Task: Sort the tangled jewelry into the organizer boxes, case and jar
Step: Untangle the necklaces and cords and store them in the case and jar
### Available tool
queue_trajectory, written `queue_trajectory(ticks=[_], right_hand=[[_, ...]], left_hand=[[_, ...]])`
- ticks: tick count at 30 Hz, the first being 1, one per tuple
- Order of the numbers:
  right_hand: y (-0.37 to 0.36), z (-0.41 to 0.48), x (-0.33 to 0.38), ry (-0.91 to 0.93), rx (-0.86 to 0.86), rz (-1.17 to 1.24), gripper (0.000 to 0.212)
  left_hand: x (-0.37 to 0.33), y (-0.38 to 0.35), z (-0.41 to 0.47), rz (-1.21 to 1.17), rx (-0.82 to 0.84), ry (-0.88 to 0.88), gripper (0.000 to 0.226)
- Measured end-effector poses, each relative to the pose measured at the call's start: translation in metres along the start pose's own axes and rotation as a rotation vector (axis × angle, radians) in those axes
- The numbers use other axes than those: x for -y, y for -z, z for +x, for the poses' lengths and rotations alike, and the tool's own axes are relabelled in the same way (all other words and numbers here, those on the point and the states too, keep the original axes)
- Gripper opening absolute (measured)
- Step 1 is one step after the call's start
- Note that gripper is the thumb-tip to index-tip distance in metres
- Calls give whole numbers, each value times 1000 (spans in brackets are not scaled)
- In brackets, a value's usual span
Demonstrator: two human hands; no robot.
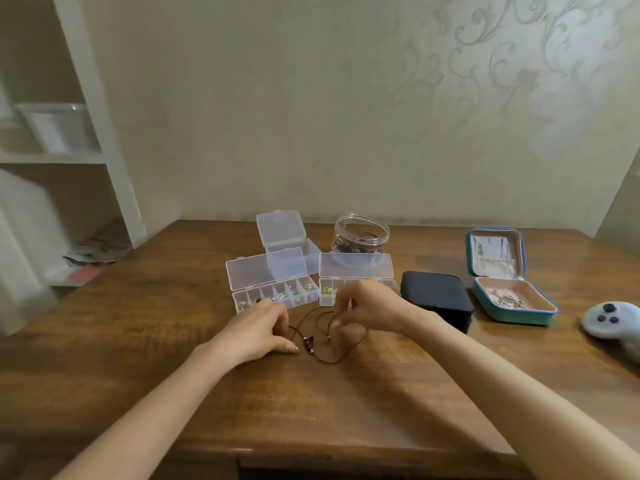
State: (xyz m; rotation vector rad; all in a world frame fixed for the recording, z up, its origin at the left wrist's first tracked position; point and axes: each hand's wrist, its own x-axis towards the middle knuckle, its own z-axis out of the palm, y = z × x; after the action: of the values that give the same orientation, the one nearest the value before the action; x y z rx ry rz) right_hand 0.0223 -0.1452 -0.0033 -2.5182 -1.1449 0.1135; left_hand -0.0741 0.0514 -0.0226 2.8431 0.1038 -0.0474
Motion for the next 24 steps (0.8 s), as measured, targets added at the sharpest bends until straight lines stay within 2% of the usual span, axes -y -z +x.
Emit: queue_trajectory(ticks=[4, 6, 10, 12, 14, 16, 17, 19, 21, 24], right_hand=[[40, -10, 9, 15, -101, 628, 11], [58, -15, 10, 5, -188, 775, 18], [86, -23, 3, 25, -330, 889, 37], [100, -27, 2, 45, -368, 943, 37], [114, -33, 0, 63, -391, 995, 31], [125, -38, 1, 72, -422, 1035, 26], [130, -40, 2, 73, -442, 1047, 25], [141, -48, 5, 47, -481, 1100, 24], [152, -55, 7, 37, -514, 1233, 24], [168, -67, 6, 80, -595, 1331, 22]], left_hand=[[-3, -7, -7, 15, -73, -45, 15], [-6, -7, -9, -60, -112, -60, 13], [-29, 3, -8, -755, -159, -56, 10], [-46, 12, -7, -1063, -148, -66, 11], [-65, 18, 0, -1474, -14, -97, 13], [-79, 20, 7, -1917, 206, -74, 14], [-85, 17, 10, -2055, 308, -41, 13], [-98, 4, 20, -2066, 403, 44, 15], [-108, -12, 28, -1880, 349, 99, 19], [-122, -28, 33, -1577, 304, 49, 14]])
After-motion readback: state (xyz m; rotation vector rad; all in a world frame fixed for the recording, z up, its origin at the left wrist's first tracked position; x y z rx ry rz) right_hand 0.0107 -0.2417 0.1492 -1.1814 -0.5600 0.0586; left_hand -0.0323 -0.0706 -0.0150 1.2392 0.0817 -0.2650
